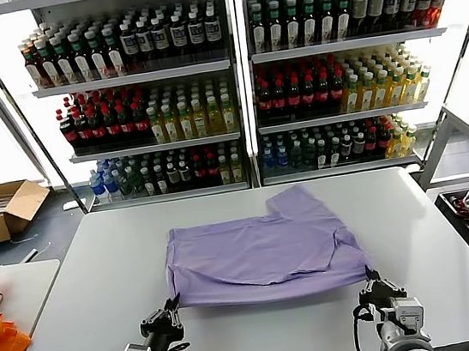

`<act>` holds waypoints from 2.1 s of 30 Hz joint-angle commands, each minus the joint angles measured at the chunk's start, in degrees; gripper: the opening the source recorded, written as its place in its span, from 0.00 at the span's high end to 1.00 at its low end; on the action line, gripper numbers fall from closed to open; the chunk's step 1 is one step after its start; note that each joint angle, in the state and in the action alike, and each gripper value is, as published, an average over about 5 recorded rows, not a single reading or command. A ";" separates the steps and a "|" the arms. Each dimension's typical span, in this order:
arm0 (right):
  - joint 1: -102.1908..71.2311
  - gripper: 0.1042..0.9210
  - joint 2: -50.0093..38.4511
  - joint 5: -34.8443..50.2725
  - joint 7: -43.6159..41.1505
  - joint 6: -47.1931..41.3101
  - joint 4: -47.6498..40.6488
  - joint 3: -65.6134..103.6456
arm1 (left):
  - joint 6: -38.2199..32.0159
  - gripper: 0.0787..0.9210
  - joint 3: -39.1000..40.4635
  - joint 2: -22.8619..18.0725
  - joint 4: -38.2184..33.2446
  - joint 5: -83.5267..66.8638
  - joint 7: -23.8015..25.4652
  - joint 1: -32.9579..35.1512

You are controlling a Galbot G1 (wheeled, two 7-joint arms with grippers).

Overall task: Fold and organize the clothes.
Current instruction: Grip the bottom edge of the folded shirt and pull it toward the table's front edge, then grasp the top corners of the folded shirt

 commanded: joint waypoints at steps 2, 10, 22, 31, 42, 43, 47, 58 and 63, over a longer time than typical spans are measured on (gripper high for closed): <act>-8.60 0.99 -1.32 -1.89 1.64 1.21 3.68 0.91 | -1.35 0.98 -1.14 -0.45 -3.33 4.13 0.03 9.04; -7.49 0.99 -0.71 -4.63 0.79 1.85 1.34 -2.50 | -2.87 0.98 1.54 -3.66 -1.80 6.63 0.24 8.73; -11.34 0.85 -0.35 -5.88 1.42 3.13 2.42 -2.68 | -3.51 0.98 1.68 -5.43 -2.87 8.43 0.27 8.64; -12.11 0.53 -0.14 -6.46 1.57 3.97 2.07 -2.72 | -3.71 0.98 0.30 -5.38 -1.60 8.87 0.51 7.82; -10.09 0.16 0.23 -5.81 0.85 3.54 3.08 -1.14 | -3.45 0.73 -1.04 -5.10 -2.42 8.89 0.86 9.21; -9.78 0.14 0.29 -5.79 0.75 3.48 3.15 -0.97 | -3.46 0.70 -1.19 -5.05 -2.63 8.74 0.77 9.32; -8.39 0.12 0.30 -5.12 0.07 3.49 3.42 0.48 | -3.70 0.56 -2.94 -5.04 -3.82 7.85 -0.25 7.94; 11.62 0.12 -4.85 2.74 -9.10 8.05 -4.69 7.34 | -5.69 0.18 -7.95 1.54 -3.22 -3.67 6.04 -6.51; 24.81 0.12 -11.65 6.06 -17.68 5.89 -13.38 3.00 | -5.21 0.12 -3.37 7.59 4.87 -9.48 8.60 -18.27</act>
